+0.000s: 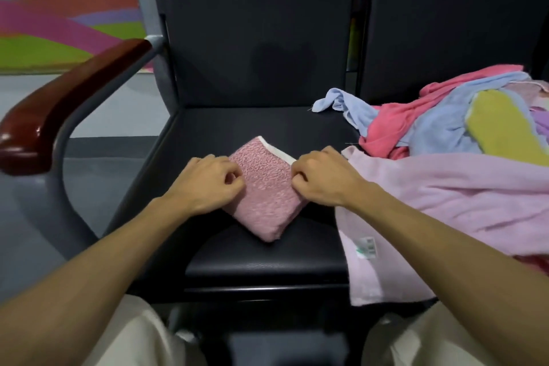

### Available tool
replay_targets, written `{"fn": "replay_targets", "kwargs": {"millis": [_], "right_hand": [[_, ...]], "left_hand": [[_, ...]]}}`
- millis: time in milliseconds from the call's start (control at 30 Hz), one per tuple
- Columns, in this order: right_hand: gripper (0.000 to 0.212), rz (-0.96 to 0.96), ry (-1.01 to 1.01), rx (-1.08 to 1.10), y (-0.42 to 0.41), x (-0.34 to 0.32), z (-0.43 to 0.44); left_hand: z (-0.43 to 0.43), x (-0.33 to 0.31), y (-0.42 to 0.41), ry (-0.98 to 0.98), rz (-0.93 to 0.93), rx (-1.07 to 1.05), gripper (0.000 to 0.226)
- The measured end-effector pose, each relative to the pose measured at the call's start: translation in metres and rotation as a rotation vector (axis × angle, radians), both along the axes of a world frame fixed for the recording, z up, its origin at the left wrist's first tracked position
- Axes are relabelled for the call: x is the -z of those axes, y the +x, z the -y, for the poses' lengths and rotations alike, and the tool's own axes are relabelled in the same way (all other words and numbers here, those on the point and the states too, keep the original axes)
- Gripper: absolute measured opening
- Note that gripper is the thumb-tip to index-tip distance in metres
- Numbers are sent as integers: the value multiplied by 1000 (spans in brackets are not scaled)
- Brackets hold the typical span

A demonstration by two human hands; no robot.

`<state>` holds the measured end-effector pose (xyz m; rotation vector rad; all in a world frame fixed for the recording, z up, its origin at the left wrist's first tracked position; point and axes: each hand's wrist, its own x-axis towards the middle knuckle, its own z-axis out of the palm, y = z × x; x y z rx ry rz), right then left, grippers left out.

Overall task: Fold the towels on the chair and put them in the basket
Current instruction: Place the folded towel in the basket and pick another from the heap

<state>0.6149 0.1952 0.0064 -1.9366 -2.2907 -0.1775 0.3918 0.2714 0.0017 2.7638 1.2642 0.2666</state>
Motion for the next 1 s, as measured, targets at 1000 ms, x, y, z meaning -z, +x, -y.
{"fn": "replay_targets", "kwargs": {"millis": [1000], "right_hand": [[13, -428, -200, 42, -5, -24, 33]], "left_hand": [[4, 10, -41, -394, 490, -43, 33]]}}
